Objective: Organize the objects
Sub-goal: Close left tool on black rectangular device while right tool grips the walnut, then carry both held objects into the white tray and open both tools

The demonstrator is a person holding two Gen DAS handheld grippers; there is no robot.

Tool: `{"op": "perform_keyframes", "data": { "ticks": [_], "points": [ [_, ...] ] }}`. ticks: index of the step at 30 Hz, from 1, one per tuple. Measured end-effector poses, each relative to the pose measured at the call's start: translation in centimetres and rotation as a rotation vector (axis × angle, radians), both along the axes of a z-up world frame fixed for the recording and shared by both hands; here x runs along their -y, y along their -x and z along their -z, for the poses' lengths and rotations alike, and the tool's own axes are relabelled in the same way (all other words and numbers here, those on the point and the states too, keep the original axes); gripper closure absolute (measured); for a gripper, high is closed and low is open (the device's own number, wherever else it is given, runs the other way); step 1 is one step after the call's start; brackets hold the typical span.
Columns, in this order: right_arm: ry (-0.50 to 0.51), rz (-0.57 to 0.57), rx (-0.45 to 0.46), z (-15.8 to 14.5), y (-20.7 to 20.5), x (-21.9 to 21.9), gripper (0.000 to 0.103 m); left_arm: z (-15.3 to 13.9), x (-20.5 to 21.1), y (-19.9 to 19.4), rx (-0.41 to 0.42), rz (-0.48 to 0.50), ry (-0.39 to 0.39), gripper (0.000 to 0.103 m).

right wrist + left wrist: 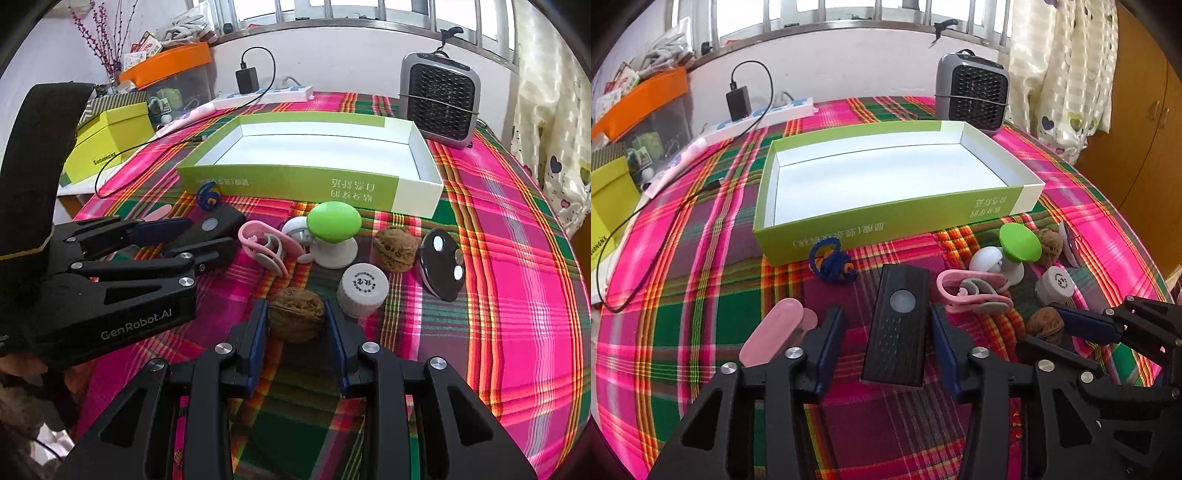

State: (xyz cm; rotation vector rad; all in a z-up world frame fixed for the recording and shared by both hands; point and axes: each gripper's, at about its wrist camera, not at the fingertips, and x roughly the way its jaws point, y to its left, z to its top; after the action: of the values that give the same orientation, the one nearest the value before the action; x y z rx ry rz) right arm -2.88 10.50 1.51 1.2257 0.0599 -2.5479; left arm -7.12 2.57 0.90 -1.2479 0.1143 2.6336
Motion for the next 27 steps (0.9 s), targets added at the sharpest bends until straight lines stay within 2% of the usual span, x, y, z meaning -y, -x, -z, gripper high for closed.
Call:
{"op": "perform_keyframes", "data": {
  "ticks": [6, 10, 20, 27],
  "points": [
    [0.003, -0.002, 0.001, 0.1, 0.0, -0.1, 0.071, 0.0, -0.1, 0.2, -0.001, -0.005, 0.001, 0.068],
    [0.005, -0.009, 0.001, 0.1, 0.1, -0.1, 0.071, 0.1, 0.0, 0.4, -0.001, -0.013, 0.005, 0.078],
    [0.003, -0.011, 0.0, -0.1, 0.1, 0.0, 0.071, 0.0, 0.1, 0.3, 0.002, -0.026, 0.008, 0.078],
    [0.016, -0.026, -0.025, -1.3, 0.2, 0.1, 0.071, -1.4, 0.5, -0.4, -0.018, -0.023, -0.017, 0.078]
  ]
}}
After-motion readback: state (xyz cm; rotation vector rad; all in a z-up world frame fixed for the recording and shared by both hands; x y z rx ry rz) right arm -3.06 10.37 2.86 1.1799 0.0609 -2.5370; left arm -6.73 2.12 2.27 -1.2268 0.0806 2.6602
